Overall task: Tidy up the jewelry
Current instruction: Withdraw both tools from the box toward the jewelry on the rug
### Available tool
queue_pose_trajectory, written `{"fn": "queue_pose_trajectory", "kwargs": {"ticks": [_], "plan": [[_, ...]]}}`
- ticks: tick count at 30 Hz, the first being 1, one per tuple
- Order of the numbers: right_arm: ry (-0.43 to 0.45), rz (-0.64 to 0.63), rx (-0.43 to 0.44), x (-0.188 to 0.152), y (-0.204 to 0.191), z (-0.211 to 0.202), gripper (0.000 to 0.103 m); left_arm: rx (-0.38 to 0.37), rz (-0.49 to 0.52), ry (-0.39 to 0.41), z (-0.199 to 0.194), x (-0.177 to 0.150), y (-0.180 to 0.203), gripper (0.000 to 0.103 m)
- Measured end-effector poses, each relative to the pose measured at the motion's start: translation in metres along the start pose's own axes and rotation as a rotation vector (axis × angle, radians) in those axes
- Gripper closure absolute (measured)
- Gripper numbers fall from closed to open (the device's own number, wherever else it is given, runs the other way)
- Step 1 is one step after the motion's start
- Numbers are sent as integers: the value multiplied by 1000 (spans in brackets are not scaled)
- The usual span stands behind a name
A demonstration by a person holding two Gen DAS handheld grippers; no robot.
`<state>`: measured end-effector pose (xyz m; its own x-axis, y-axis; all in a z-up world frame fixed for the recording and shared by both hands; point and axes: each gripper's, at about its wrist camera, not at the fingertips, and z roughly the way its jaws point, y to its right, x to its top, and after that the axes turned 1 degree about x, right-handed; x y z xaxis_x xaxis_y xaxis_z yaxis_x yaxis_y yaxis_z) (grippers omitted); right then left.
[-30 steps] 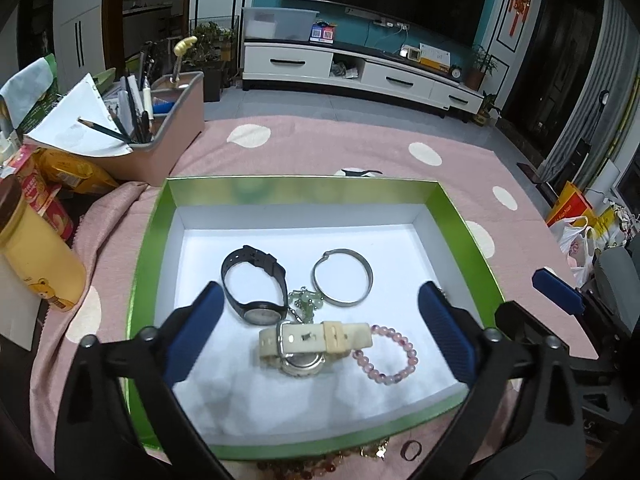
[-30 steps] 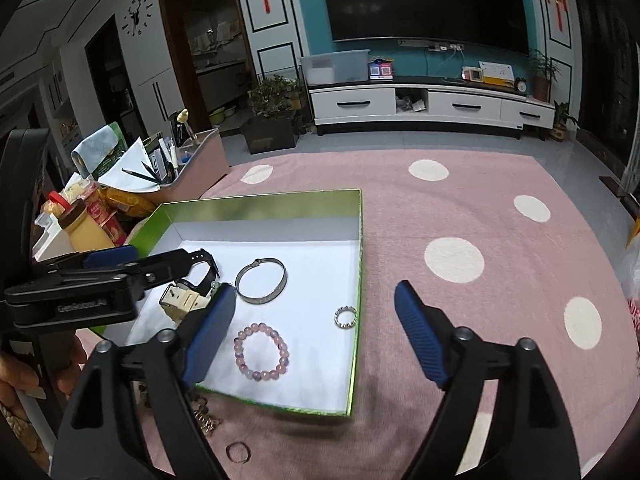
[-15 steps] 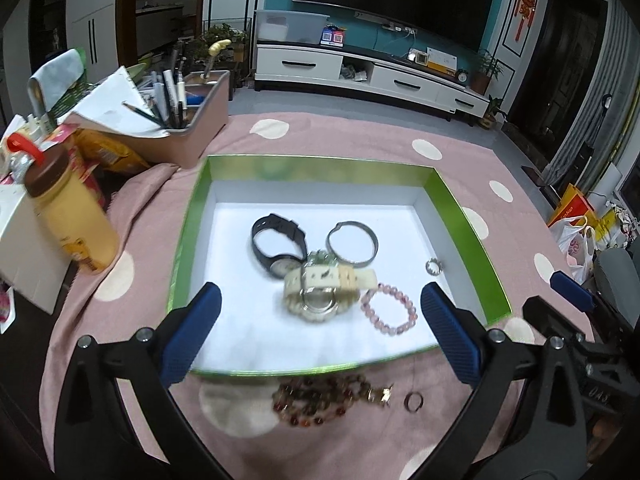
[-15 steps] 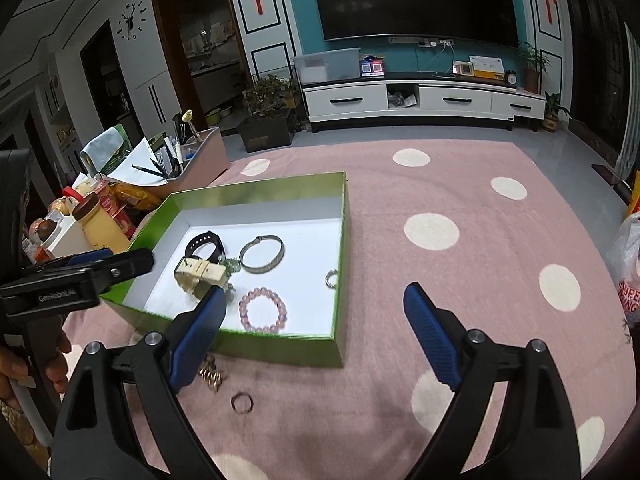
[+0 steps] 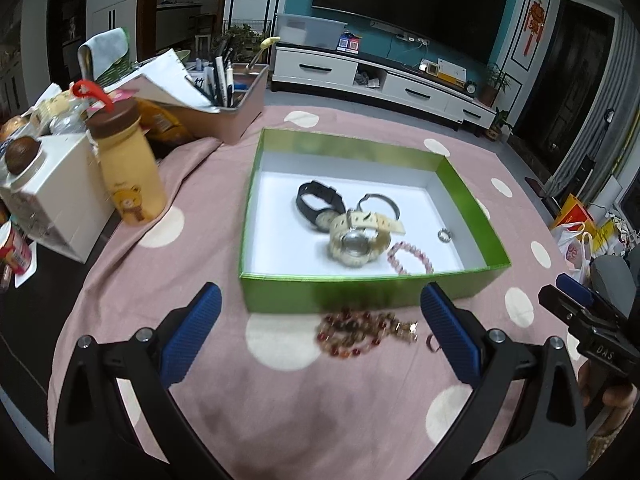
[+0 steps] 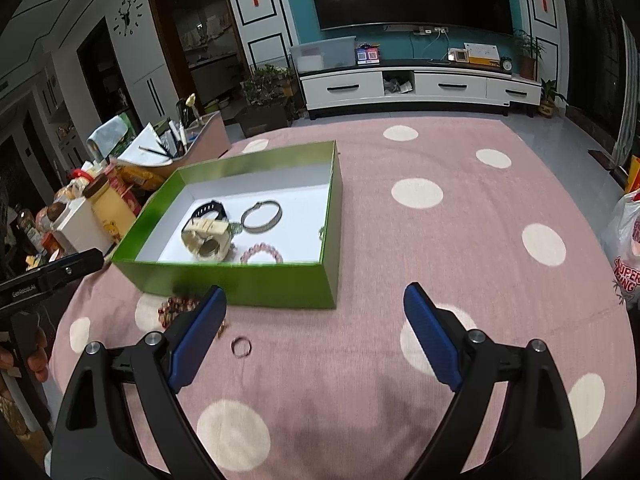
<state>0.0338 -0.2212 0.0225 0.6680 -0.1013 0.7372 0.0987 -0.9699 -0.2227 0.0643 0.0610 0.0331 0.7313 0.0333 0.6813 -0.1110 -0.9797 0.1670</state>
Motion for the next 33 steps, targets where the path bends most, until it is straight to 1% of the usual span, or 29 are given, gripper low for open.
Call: {"fn": "queue_pose_trajectory", "kwargs": {"ticks": [5, 10, 14, 20, 28, 32, 33], "plan": [[-13, -19, 27, -15, -4, -7, 13, -13, 3, -2, -9, -20, -8, 2], [-24, -66, 73, -31, -13, -11, 13, -18, 48, -9, -13, -39, -8, 2], [-47, -101, 105, -43, -20, -8, 13, -57, 62, -19, -14, -57, -7, 2], [-90, -131, 143, -61, -29, 0, 13, -98, 69, -61, -4, -77, -4, 2], [-110, -120, 158, -66, -29, 12, 13, -110, 33, -89, 12, -81, -8, 3], [-106, -118, 164, -66, -29, 15, 13, -109, 3, -95, 21, -78, -11, 9], [-106, -118, 164, -65, -29, 16, 13, -110, -3, -96, 23, -78, -12, 13]]}}
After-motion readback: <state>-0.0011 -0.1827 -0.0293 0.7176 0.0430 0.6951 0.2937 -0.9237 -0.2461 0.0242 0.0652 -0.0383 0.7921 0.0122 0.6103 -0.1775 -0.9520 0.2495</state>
